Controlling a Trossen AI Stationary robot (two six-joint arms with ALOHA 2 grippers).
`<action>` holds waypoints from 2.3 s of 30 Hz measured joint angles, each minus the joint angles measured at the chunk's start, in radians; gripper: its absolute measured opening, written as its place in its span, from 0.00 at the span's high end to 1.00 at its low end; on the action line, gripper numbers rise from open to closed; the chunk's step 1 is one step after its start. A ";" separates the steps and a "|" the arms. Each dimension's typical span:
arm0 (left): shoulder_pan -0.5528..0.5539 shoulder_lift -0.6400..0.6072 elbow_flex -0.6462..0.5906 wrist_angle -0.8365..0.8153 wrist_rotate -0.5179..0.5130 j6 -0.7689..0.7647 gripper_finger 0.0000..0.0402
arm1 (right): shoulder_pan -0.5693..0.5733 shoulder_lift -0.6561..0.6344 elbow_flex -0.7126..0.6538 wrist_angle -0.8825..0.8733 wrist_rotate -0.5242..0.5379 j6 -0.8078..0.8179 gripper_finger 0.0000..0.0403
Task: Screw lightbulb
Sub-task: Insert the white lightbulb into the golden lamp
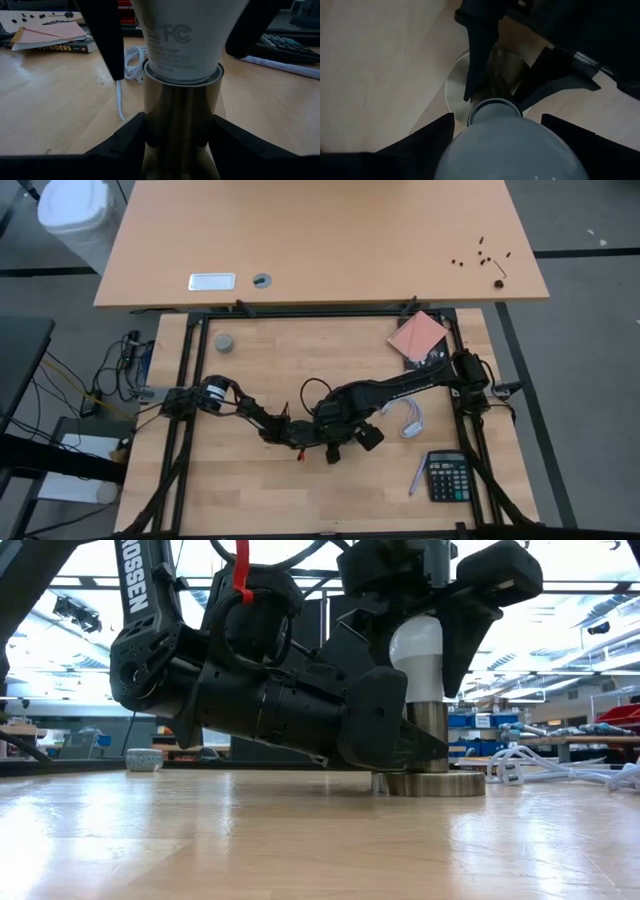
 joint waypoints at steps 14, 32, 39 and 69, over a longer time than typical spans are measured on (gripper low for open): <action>0.000 0.000 0.000 -0.001 0.002 0.000 0.52 | 0.001 0.000 -0.001 0.002 0.001 0.000 0.28; 0.000 0.000 0.000 -0.001 0.002 0.000 0.52 | 0.002 0.002 -0.002 0.028 0.000 0.263 0.35; -0.001 0.000 0.000 0.001 0.002 -0.003 0.52 | 0.000 0.002 -0.003 0.038 0.000 0.484 0.38; -0.001 0.001 0.000 0.001 -0.027 -0.034 0.52 | -0.049 0.003 -0.003 0.057 -0.086 1.210 0.30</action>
